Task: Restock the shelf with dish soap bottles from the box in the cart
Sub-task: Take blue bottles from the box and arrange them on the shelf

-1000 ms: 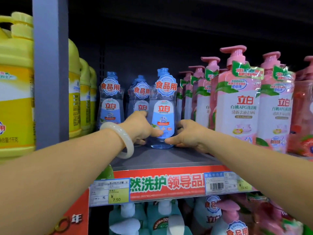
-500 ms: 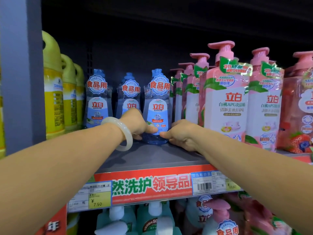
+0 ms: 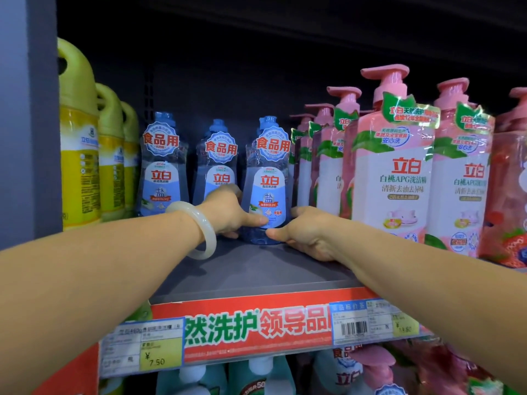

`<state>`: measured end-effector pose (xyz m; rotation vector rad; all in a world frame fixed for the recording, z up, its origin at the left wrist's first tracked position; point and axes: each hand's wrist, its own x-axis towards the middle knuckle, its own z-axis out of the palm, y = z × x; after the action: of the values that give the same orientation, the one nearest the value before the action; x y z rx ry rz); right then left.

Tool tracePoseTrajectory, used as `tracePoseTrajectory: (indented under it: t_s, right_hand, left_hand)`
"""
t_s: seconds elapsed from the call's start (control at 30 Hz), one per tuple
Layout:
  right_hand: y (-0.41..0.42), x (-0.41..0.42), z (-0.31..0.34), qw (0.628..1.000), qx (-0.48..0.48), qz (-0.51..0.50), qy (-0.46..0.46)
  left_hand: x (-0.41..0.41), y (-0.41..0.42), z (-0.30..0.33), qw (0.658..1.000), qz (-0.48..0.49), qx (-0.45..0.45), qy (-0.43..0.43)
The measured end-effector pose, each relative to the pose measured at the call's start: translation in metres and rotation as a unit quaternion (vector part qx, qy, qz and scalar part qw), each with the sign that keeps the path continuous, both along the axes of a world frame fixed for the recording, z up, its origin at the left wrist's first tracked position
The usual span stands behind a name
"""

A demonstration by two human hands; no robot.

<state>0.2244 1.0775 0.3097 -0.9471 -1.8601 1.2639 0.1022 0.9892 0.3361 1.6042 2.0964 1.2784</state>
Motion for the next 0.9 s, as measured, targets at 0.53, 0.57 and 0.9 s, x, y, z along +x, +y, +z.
tracePoseTrajectory:
  t_s: [0.53,0.57,0.9]
  right_hand:
    - [-0.013,-0.002,0.004,0.999,0.02,0.013,-0.031]
    - [-0.015,-0.001,0.005,0.999,0.024,0.012,-0.038]
    - [-0.03,0.01,0.006,0.993,0.089,-0.001,-0.076]
  left_hand:
    - [-0.002,0.008,-0.007,0.994,0.05,-0.003,0.101]
    - [-0.001,0.007,-0.008,0.991,0.051,-0.018,0.122]
    - [0.009,-0.013,0.001,0.931,0.047,-0.198,0.303]
